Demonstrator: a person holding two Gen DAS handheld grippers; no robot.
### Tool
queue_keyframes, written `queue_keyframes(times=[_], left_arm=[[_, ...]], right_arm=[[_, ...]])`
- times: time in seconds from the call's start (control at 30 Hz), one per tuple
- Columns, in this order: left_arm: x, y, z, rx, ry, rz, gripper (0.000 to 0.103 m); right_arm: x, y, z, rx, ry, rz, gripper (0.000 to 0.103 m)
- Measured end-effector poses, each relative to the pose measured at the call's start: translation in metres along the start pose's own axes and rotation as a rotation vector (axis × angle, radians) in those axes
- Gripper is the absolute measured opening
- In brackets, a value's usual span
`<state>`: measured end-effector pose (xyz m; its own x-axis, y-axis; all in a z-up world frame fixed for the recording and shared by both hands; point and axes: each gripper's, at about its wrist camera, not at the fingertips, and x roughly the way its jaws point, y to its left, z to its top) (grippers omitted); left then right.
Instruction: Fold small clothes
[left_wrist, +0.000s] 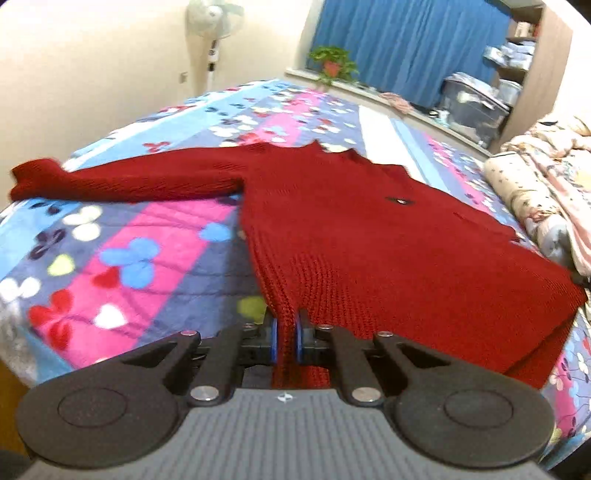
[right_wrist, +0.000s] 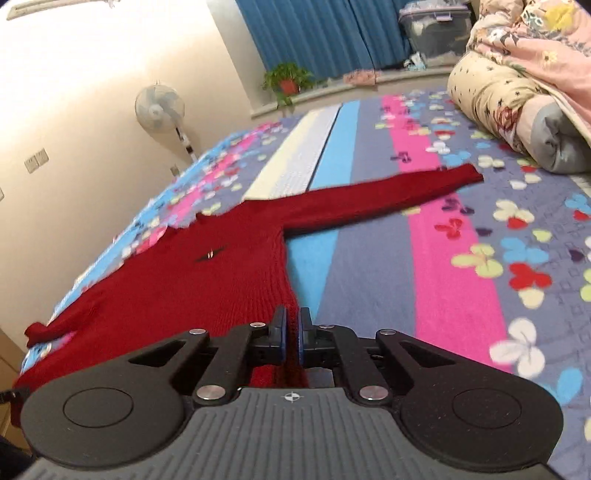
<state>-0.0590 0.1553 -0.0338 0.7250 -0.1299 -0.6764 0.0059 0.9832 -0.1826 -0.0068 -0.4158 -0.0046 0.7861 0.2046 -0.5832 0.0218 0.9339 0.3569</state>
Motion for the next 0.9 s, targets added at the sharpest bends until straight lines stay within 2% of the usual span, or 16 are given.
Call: queue_keyframes(times=[0.1,0.17,0.2,0.23,0.3,0.4,0.47,0.5,0.53,0.57,0.63,0.67,0.73,0.8,0.9], left_arm=[[0.022,0.006,-0.01,0.001,0.108,0.013,0.011],[0.03,0.001,-0.013,0.034,0.134,0.079,0.017],[0.031,0.0,-0.012,0.045,0.122,0.123,0.028],[0.029,0.001,-0.012,0.043,0.099,0.142,0.041],[0.021,0.006,-0.01,0.016,0.056,0.123,0.045],[0.025,-0.001,-0.009,0.041,0.055,0.086,0.045],[0.033,-0.01,-0.013,0.08,0.082,0.075,0.045],[0.039,-0.014,-0.015,0.093,0.106,0.068,0.049],[0.045,-0.017,-0.018,0.107,0.137,0.068,0.057],[0.053,-0.018,-0.02,0.126,0.18,0.078,0.061],[0.072,-0.018,-0.031,0.16,0.284,0.124,0.064],[0.073,-0.018,-0.034,0.167,0.288,0.145,0.065],[0.066,-0.02,-0.031,0.173,0.242,0.152,0.065],[0.052,-0.023,-0.027,0.181,0.15,0.142,0.066],[0.041,-0.028,-0.025,0.189,0.069,0.135,0.065]], right_arm=[[0.03,-0.008,-0.016,-0.011,0.157,-0.075,0.005],[0.059,-0.015,-0.029,-0.012,0.276,-0.143,0.006],[0.069,-0.014,-0.034,-0.018,0.31,-0.2,0.006],[0.072,-0.012,-0.036,-0.045,0.31,-0.255,0.008],[0.065,-0.002,-0.031,-0.098,0.235,-0.293,0.009],[0.047,0.006,-0.02,-0.094,0.102,-0.215,0.009],[0.046,0.011,-0.023,-0.094,0.093,-0.139,0.013],[0.052,0.014,-0.028,-0.099,0.124,-0.092,0.015],[0.058,0.016,-0.033,-0.107,0.164,-0.06,0.023],[0.067,0.019,-0.039,-0.123,0.215,-0.048,0.033],[0.089,0.022,-0.054,-0.181,0.351,-0.098,0.035],[0.097,0.023,-0.06,-0.209,0.401,-0.135,0.034],[0.097,0.025,-0.059,-0.21,0.394,-0.13,0.034],[0.088,0.03,-0.051,-0.198,0.339,-0.107,0.034],[0.078,0.037,-0.043,-0.211,0.278,-0.051,0.038]])
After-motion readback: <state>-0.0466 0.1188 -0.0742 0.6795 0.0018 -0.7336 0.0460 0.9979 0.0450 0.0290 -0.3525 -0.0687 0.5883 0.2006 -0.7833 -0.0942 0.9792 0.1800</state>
